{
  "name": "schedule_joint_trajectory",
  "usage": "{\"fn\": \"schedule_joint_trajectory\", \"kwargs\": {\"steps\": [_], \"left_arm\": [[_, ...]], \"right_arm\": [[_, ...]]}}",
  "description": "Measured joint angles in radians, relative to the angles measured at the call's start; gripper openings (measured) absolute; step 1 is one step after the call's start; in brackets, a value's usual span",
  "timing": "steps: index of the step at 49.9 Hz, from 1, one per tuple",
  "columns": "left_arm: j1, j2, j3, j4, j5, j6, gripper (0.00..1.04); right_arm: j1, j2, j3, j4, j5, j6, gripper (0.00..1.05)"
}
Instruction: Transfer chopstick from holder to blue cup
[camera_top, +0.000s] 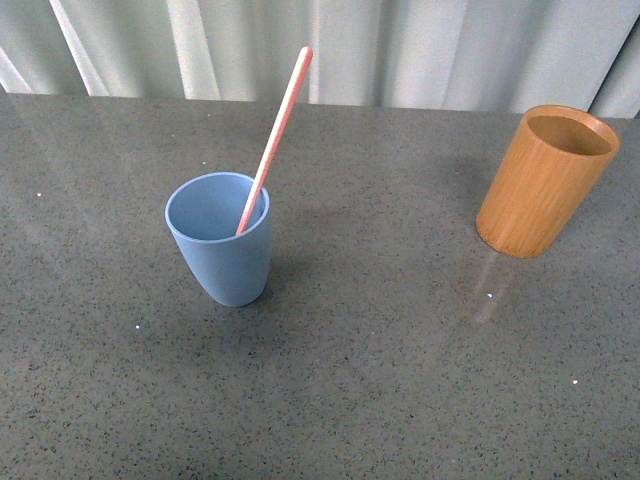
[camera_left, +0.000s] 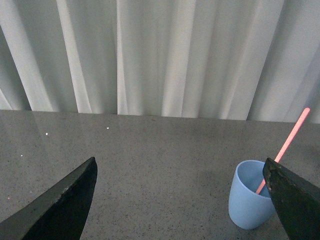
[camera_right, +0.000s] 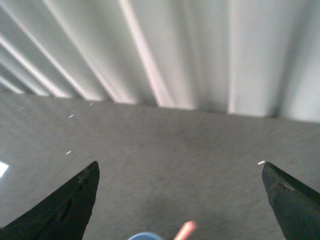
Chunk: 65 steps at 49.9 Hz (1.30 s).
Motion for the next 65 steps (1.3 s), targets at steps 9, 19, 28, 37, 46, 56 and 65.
{"fn": "schedule_joint_trajectory", "kwargs": {"steps": [9,19,28,37,46,56,65], "left_arm": [[0.0,0.0,0.0,0.0,0.0,0.0,0.98],[0.0,0.0,0.0,0.0,0.0,0.0,0.98],[0.0,0.0,0.0,0.0,0.0,0.0,0.98],[0.0,0.0,0.0,0.0,-0.002,0.0,0.98],[0.0,0.0,0.0,0.0,0.0,0.0,0.98],[0.0,0.0,0.0,0.0,-0.001,0.0,0.98],[0.0,0.0,0.0,0.0,0.0,0.0,0.98]], "right_arm": [[-0.151,-0.213,-0.218,0.196,0.283,-0.367,0.95],[-0.309,-0.471,-0.452,0.157,0.285,-0.439,0.95],[-0.337,-0.502,-0.551,0.357,0.114,-0.38,0.78],[-0.38,-0.586,-0.698,0.438,0.063,-0.351,0.51],[-0.428,-0.669,-0.816,0.465,0.028,-0.342,0.23],[-0.458,-0.755,-0.906,0.47,-0.013,-0.34,0.01],[-0.531,-0.868,-0.994,0.445,-0.102,-0.339,0.01]]}}
